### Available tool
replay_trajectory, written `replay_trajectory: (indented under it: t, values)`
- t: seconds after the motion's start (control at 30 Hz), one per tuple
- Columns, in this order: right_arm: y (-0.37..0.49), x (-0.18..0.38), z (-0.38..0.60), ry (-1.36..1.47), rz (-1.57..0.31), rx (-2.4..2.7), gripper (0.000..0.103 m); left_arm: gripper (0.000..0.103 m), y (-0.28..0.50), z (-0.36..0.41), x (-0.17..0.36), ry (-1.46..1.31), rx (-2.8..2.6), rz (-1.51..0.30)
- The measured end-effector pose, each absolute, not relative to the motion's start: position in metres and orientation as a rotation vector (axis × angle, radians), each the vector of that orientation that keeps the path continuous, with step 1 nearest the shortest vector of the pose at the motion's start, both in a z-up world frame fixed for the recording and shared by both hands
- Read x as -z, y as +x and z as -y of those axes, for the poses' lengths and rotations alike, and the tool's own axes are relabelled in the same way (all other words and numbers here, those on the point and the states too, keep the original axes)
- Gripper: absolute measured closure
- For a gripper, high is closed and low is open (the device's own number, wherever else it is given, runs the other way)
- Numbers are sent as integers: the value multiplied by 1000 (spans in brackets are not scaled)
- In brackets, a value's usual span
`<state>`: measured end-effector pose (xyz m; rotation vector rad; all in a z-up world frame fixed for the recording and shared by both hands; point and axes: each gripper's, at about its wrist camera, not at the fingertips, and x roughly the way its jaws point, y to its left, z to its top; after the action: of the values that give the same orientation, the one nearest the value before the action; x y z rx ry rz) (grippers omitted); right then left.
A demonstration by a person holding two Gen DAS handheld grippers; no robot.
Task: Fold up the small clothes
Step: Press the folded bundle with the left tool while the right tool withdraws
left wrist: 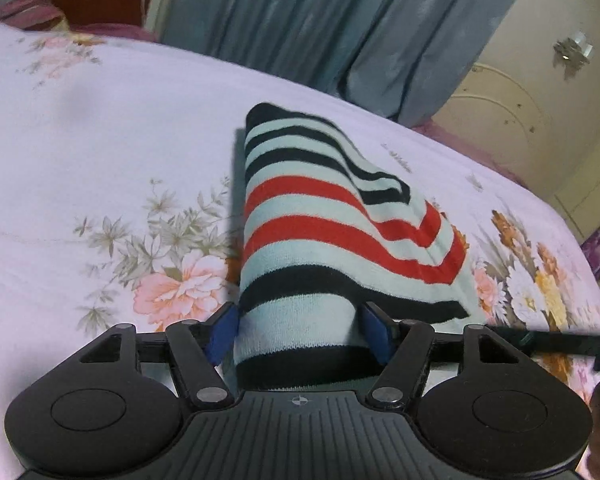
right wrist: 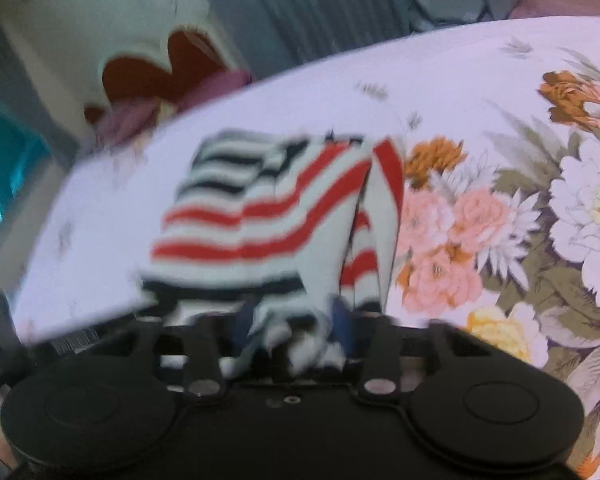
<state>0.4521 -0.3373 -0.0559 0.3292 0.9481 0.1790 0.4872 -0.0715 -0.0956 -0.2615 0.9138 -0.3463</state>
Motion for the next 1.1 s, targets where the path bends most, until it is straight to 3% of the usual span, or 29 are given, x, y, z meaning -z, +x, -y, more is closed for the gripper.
replay_trajectory:
  t: [0.13, 0.27, 0.43, 0.53, 0.6, 0.63, 0.9, 1.1]
  values:
    - [444, 68, 346, 324, -957, -162, 81, 37, 486, 73, 97, -208, 376, -921]
    - [452, 49, 345, 347, -866, -166, 63, 37, 489, 69, 89, -225, 384, -896]
    - [485, 68, 354, 391, -939, -155, 64, 37, 498, 65, 89, -252, 384, -878]
    - [492, 78, 353, 406, -940, -188, 56, 37, 505, 69, 98, -247, 383, -902]
    - [495, 77, 344, 365, -934, -214, 65, 37, 508, 71, 101, -255, 379, -908]
    - [496, 77, 341, 340, -933, -221, 85, 46, 507, 73, 98, -247, 379, -899]
    - [467, 31, 329, 187, -737, -239, 87, 52, 498, 114, 71, -12, 413, -813]
    - [473, 83, 356, 326, -833, -188, 85, 52, 506, 139, 79, 145, 427, -856]
